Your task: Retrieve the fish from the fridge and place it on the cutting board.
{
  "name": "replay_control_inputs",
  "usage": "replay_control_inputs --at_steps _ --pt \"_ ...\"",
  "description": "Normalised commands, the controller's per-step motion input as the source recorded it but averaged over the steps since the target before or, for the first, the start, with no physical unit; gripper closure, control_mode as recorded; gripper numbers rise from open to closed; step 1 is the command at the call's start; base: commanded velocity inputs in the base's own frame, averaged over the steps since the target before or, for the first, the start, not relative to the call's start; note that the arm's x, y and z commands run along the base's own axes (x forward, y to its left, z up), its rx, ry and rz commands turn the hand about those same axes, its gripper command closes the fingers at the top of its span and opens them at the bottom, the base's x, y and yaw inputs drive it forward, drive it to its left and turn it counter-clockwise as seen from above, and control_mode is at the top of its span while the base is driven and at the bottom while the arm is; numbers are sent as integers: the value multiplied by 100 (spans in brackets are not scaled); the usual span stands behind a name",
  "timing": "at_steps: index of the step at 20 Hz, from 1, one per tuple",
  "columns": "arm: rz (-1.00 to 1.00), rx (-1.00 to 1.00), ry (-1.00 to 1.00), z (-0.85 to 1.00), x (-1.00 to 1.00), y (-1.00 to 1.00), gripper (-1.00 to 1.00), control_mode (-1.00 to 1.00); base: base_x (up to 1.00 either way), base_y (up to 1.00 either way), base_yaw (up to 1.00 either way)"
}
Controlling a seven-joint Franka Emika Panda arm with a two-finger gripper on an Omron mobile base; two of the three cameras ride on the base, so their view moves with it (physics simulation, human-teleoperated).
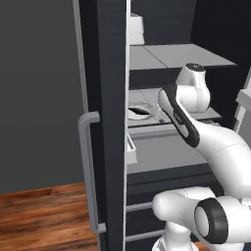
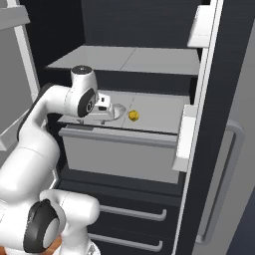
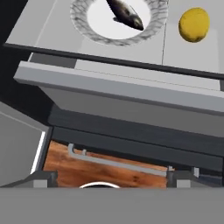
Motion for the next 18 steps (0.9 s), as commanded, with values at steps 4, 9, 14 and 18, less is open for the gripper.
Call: replay_control_inputs --at_steps 4,9,14,18 --pt "12 0 -2 0 36 0 -100 -100 0 0 0" --pt "8 -2 0 0 39 0 -100 -100 0 0 0" --pt "2 0 0 -2 50 0 -100 -100 0 0 0" --pt "0 0 0 -10 40 0 -100 -100 0 0 0"
